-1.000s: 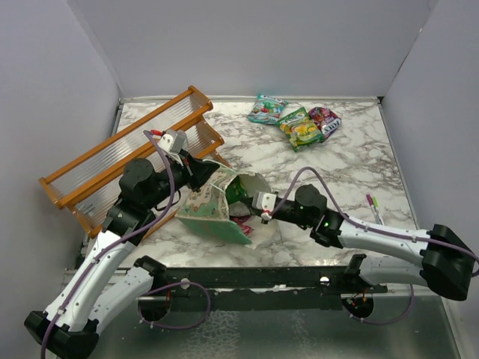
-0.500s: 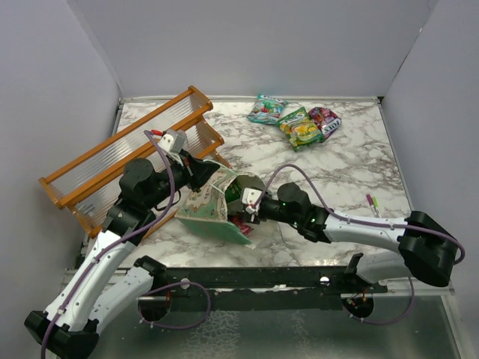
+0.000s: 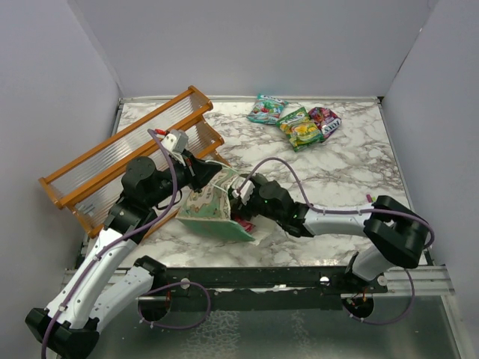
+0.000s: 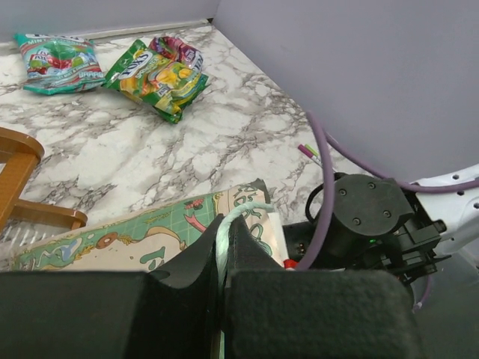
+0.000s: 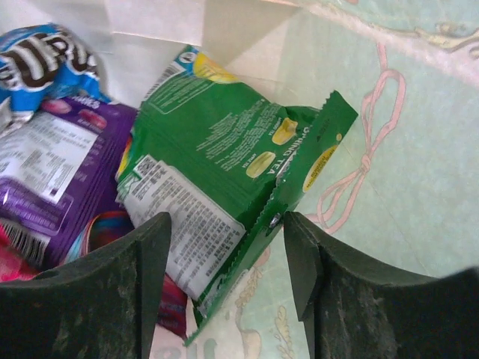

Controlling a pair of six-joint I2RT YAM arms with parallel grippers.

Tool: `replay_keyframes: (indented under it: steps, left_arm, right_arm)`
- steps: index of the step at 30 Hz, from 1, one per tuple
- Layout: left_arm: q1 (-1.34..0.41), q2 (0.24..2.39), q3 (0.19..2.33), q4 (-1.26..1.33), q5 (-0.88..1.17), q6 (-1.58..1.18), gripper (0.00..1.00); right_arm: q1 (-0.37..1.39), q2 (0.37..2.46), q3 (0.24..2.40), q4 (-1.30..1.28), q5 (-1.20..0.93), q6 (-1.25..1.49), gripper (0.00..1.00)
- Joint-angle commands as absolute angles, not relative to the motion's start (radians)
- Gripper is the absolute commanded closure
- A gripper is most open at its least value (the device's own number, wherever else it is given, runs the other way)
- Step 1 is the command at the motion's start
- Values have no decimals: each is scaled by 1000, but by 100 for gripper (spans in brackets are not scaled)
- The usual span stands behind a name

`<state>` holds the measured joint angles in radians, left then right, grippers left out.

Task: Take the snacks out of the paper bag
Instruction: Take out the snack from the paper bag.

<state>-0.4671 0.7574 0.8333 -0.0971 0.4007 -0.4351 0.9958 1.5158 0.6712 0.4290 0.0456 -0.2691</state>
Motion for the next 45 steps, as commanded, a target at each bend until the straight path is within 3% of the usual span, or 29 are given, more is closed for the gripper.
replay_keyframes:
  steps: [1,8,16,23,40,45]
  left_arm:
    - [-468,746,838,-55,429,-435,100]
    - [-468,762,840,-34,456,-448,100]
    - [-467,753,839,-47,458,-453,100]
    - [-468,714,823,-90,390,-442,100]
    - [-468,732,817,-131,278,-417,100]
    - [-468,726,816,-141,268,-413,100]
  right_arm:
    - [1002,1613,725,498,180,-214,37]
    - [1002,1769,806,579,160,-174,39]
    - [1002,1860,885,648,43,-133,78]
    - [1002,1734,815,661,-34,-177,98]
    - [1002,1257,582,533,-292,-273,99]
    - [1002,1096,552,439,-224,-285,99]
